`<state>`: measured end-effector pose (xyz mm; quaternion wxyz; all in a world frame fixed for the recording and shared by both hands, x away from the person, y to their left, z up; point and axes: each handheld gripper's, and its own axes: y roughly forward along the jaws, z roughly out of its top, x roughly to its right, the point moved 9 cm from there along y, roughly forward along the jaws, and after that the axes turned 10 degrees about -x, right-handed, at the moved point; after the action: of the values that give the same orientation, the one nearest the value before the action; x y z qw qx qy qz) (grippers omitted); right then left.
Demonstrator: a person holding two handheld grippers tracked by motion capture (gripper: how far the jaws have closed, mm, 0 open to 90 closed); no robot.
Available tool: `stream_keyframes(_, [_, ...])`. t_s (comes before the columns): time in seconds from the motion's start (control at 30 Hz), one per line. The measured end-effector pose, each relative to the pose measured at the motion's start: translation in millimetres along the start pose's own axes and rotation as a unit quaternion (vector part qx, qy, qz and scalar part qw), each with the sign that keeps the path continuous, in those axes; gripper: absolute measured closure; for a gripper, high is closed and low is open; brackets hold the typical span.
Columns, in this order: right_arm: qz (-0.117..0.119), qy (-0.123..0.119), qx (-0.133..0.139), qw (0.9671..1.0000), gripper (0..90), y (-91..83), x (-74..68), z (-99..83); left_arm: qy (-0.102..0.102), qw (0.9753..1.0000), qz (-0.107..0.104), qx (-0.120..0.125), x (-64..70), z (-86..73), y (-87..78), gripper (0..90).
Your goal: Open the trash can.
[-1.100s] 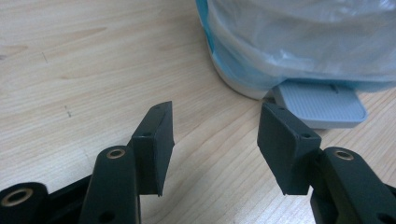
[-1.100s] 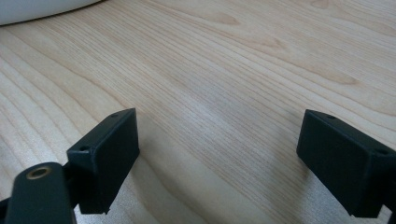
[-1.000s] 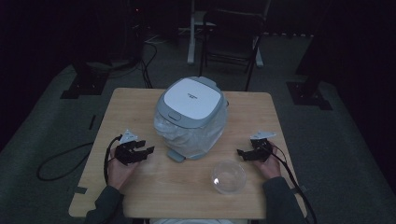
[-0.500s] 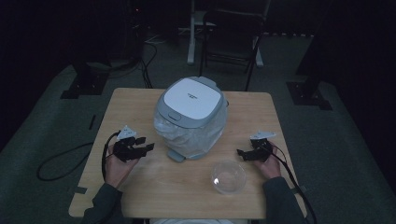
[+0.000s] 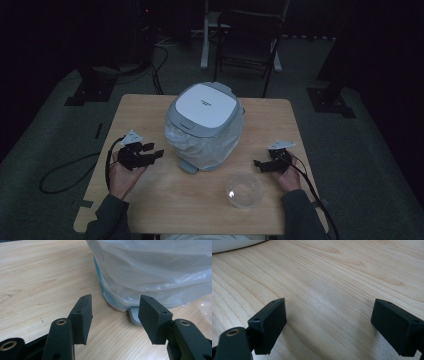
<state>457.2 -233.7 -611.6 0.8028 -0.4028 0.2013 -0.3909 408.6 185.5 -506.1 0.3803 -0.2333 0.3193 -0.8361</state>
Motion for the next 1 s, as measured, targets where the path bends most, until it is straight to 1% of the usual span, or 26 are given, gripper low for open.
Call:
stream_keyframes(0.17, [0.0,0.0,0.0,1.0,12.1,0.0,0.0,0.0,0.0,1.0,-0.005,0.005,2.4,4.9,-5.5,46.0])
stream_keyframes(0.6, [0.0,0.0,-0.001,1.0,12.1,-0.1,0.0,-0.2,0.004,0.9998,-0.009,0.015,6.4,21.2,-17.0,47.0])
stream_keyframes(0.8, [0.0,-0.001,0.0,1.0,12.1,0.0,0.1,-0.1,0.011,0.9998,-0.01,0.016,9.6,28.2,-20.9,46.6])
stream_keyframes(1.0, [0.0,-0.001,0.0,1.0,12.1,0.0,0.1,-0.1,0.018,0.9995,-0.018,0.02,14.8,35.1,-24.8,46.7])
